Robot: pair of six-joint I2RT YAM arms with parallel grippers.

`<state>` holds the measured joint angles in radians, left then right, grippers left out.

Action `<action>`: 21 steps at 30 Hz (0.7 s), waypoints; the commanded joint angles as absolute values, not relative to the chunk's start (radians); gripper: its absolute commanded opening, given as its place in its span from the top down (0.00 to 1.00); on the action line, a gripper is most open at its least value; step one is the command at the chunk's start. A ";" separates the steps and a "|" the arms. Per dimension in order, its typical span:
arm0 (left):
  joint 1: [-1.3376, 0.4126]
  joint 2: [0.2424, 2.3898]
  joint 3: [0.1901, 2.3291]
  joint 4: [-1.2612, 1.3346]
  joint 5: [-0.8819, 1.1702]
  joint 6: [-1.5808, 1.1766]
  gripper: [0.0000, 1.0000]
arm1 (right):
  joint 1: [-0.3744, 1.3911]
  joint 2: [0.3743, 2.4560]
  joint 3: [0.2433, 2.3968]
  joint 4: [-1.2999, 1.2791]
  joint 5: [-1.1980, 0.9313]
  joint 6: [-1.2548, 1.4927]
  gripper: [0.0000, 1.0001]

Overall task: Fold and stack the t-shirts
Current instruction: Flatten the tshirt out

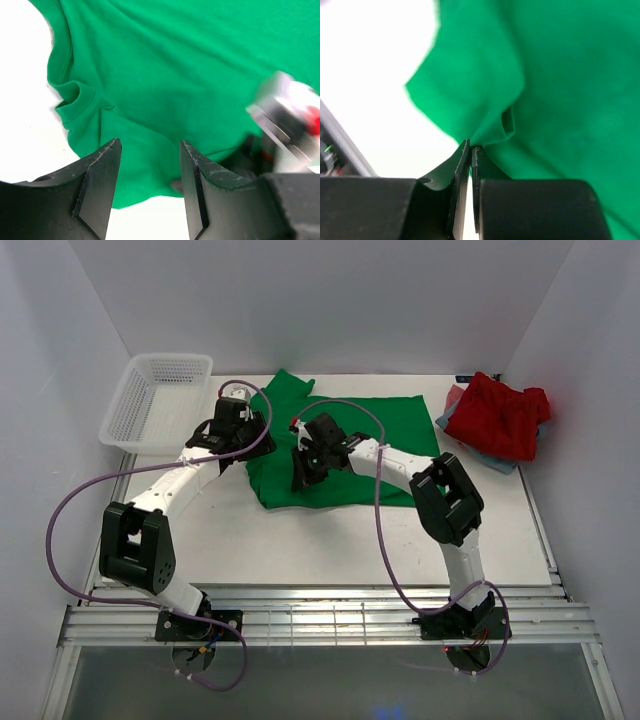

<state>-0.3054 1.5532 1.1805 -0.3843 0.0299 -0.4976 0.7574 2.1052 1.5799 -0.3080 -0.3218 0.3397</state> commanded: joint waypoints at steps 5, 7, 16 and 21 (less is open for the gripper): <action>-0.310 1.516 1.161 -0.367 0.037 -0.503 0.40 | 0.825 1.931 1.471 -0.308 -0.514 0.198 0.92; -0.310 1.520 1.158 -0.367 0.038 -0.502 0.40 | 0.834 1.930 1.447 -0.340 -0.575 0.154 0.92; -0.310 1.528 1.141 -0.361 0.051 -0.502 0.40 | 0.893 2.005 1.319 -0.591 -0.618 -0.049 0.91; -0.313 1.540 1.129 -0.347 0.063 -0.506 0.40 | 0.905 1.970 1.250 -0.600 -0.592 -0.080 0.74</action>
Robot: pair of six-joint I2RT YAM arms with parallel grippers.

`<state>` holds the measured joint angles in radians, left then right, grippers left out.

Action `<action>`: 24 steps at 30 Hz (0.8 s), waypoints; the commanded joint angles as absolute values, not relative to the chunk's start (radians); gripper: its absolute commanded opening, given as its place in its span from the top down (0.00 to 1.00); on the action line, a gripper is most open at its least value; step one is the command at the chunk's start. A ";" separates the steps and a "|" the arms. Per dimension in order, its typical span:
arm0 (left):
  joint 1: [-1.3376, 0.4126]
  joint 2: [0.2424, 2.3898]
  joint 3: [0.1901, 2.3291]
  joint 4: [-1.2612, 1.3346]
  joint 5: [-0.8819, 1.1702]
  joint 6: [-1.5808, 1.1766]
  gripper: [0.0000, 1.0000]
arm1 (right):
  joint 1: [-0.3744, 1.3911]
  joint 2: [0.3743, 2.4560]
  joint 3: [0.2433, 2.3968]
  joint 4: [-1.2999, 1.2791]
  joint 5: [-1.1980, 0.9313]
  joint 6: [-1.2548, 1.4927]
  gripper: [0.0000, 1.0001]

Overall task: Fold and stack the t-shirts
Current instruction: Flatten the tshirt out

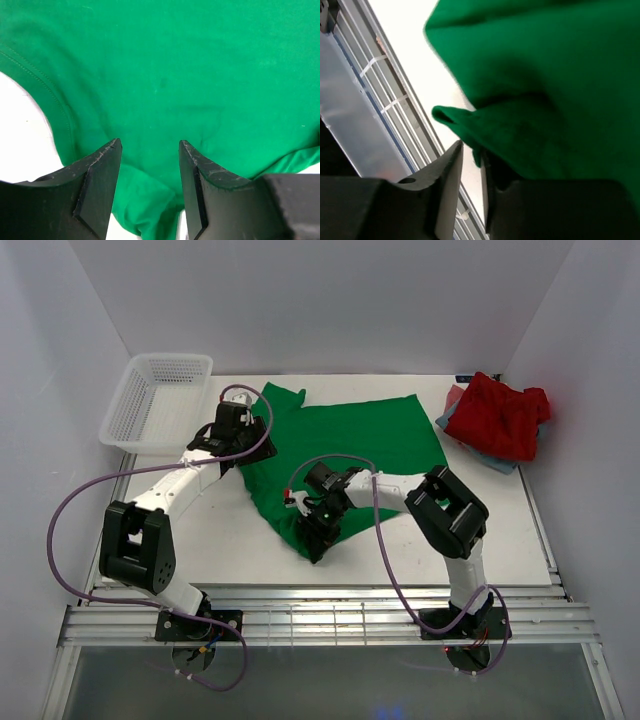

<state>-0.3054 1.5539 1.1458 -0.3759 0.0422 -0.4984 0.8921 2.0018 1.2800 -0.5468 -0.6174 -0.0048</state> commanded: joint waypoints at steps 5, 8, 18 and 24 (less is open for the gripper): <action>-0.339 1.600 1.115 -0.313 0.072 -0.514 0.41 | 0.907 1.872 1.270 -0.560 -0.532 -0.048 0.67; -0.360 1.641 1.118 -0.310 0.064 -0.512 0.43 | 0.907 1.816 1.325 -0.537 -0.479 -0.008 0.66; -0.457 1.736 1.083 -0.371 -0.029 -0.497 0.48 | 0.885 1.747 1.373 -0.448 -0.158 0.156 0.66; -0.479 1.695 1.031 -0.393 -0.049 -0.486 0.49 | 0.778 1.782 1.347 -0.408 -0.106 0.232 0.68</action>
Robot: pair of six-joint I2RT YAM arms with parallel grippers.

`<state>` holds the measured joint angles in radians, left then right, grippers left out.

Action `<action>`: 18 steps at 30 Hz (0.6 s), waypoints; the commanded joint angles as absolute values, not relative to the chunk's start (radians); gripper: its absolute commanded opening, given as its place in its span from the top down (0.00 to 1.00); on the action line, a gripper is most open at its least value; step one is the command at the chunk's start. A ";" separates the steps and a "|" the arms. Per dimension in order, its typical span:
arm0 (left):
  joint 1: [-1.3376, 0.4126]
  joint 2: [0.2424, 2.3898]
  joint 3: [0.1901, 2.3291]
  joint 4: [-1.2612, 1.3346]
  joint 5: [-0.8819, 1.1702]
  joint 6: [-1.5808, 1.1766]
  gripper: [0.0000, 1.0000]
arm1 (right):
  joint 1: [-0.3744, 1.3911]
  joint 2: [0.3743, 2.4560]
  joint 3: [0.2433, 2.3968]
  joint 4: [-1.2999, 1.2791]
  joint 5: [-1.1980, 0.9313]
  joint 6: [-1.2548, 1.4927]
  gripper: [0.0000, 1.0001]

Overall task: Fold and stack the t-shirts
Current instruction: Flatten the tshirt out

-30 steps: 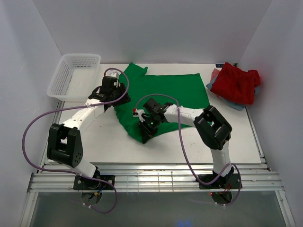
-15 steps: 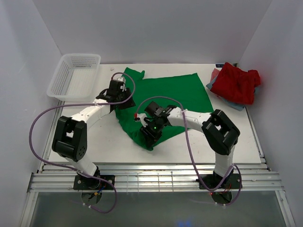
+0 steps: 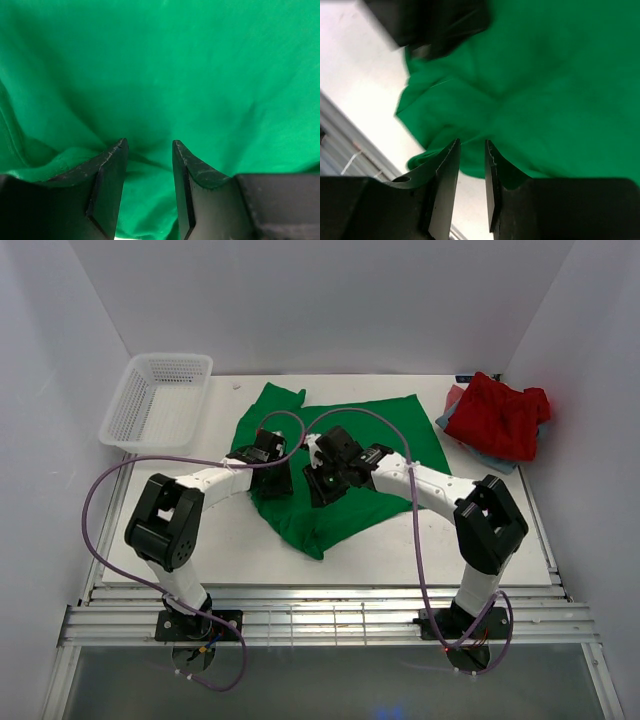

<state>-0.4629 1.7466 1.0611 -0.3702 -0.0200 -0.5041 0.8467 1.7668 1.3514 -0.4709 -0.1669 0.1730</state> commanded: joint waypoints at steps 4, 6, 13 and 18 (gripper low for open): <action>-0.483 1.652 1.019 -0.405 -0.041 -0.486 0.49 | 0.736 1.847 1.345 -0.405 -0.113 0.232 0.68; -0.489 1.631 1.020 -0.419 -0.040 -0.491 0.49 | 0.723 1.867 1.345 -0.405 -0.115 0.229 0.68; -0.497 1.560 1.019 -0.491 -0.048 -0.489 0.49 | 0.689 1.988 1.368 -0.410 -0.118 0.235 0.69; -0.499 1.490 0.957 -0.549 -0.048 -0.497 0.49 | 0.672 2.043 1.396 -0.416 -0.120 0.241 0.70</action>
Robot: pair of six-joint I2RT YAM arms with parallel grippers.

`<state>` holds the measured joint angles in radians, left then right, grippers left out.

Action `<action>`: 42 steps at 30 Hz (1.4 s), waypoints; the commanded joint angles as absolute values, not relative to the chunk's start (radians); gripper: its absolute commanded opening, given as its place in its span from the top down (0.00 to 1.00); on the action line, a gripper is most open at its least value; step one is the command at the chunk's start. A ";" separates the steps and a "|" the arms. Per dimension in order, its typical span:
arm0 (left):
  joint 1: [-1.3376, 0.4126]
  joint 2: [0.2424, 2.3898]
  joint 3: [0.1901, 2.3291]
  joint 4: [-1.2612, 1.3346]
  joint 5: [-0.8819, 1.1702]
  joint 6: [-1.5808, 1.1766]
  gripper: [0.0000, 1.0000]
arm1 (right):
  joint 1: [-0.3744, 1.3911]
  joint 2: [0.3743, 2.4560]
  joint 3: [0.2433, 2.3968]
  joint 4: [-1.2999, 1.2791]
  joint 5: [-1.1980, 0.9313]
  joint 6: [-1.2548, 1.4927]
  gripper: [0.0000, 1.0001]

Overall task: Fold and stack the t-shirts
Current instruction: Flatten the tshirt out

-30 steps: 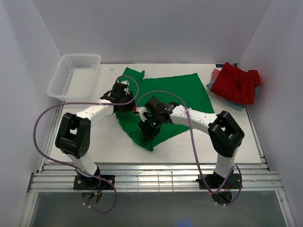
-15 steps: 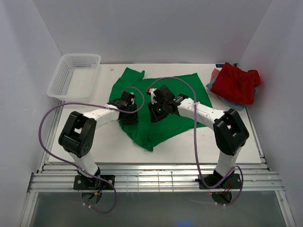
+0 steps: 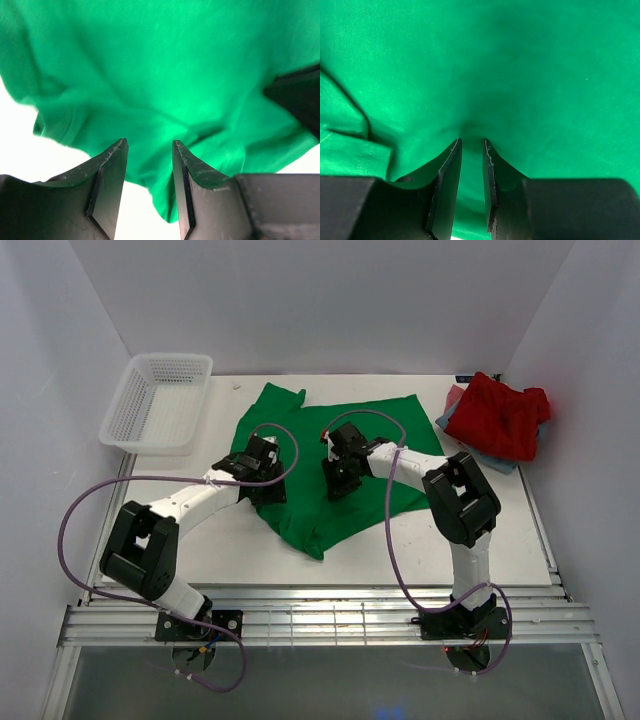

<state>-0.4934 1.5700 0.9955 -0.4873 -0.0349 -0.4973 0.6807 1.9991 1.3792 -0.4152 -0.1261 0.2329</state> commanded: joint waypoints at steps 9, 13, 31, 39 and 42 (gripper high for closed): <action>-0.505 1.426 0.899 -0.509 -0.026 -0.517 0.45 | 0.669 2.059 1.411 -0.403 -0.135 0.250 0.70; -0.517 1.476 0.972 -0.486 -0.014 -0.503 0.44 | 0.669 2.072 1.410 -0.405 -0.140 0.253 0.71; -0.658 1.609 1.043 -0.489 -0.005 -0.509 0.45 | 0.666 2.080 1.396 -0.417 -0.117 0.259 0.71; -0.687 1.578 1.016 -0.528 -0.057 -0.514 0.83 | 0.666 2.095 1.396 -0.419 -0.117 0.262 0.71; -0.687 1.589 1.005 -0.535 -0.063 -0.512 0.96 | 0.666 2.103 1.401 -0.425 -0.118 0.262 0.71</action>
<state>-0.6865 1.6314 1.0172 -0.5179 -0.0357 -0.5117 0.6670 2.0281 1.4075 -0.4088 -0.1593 0.2604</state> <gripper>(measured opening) 0.071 0.294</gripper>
